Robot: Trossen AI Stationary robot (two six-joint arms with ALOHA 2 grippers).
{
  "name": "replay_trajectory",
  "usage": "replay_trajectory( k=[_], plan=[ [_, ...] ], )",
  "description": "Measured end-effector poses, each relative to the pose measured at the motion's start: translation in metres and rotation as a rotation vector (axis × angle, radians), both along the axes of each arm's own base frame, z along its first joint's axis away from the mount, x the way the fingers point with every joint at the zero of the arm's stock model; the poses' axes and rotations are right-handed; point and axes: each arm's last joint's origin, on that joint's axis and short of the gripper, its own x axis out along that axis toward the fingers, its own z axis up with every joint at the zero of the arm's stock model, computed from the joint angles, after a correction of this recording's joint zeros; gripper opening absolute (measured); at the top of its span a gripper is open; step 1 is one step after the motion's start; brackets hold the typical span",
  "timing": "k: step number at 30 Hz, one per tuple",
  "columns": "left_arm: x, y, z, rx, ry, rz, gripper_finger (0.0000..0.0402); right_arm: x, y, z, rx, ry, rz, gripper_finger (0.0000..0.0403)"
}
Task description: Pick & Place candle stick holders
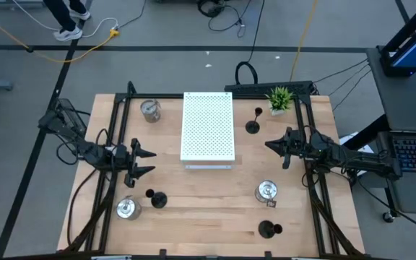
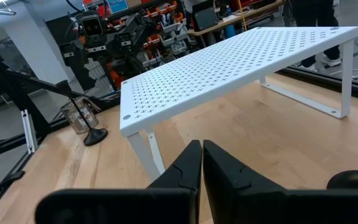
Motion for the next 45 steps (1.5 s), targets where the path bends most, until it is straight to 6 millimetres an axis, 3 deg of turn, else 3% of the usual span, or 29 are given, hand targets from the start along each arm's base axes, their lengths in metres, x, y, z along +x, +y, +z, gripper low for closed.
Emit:
replay_trajectory(
  k=[20,27,35,45],
  plan=[
    [0.000,0.001,0.000,-0.003,0.002,0.025,0.0248,0.000,-0.001,0.001,0.002,-0.007,-0.028,0.0009],
    [-0.001,0.002,0.003,-0.015,-0.020,0.073,0.0248,0.000,-0.001,0.005,0.210,-0.092,-0.043,0.0009],
    [-0.007,0.009,0.025,-0.097,-0.208,0.180,0.0248,0.000,-0.001,0.007,0.215,-0.123,-0.054,0.0009],
    [-0.007,0.011,0.056,-0.018,-0.148,0.271,0.0248,-0.001,-0.003,0.016,0.174,-0.210,-0.110,0.0009]
  ],
)
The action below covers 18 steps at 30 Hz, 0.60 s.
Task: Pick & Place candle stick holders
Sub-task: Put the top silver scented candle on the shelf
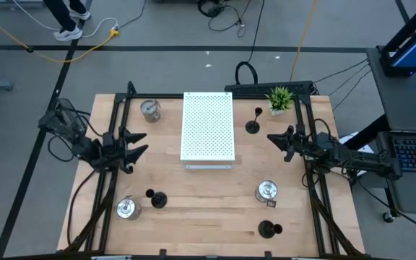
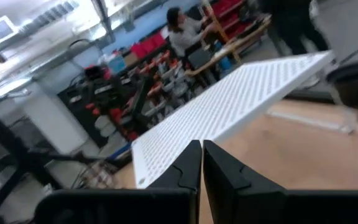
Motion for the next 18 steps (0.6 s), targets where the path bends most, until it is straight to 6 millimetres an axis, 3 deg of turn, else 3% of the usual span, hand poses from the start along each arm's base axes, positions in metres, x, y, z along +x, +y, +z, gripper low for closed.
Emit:
replay_trajectory(
  k=[12,18],
  plan=[
    [0.013,0.007,0.073,0.082,0.474,0.171,0.0248,0.000,-0.001,0.001,0.000,-0.013,-0.028,0.0009],
    [0.032,0.024,0.086,0.074,0.682,0.284,0.0248,0.000,-0.001,0.001,0.000,-0.013,-0.028,0.0009]
  ],
)
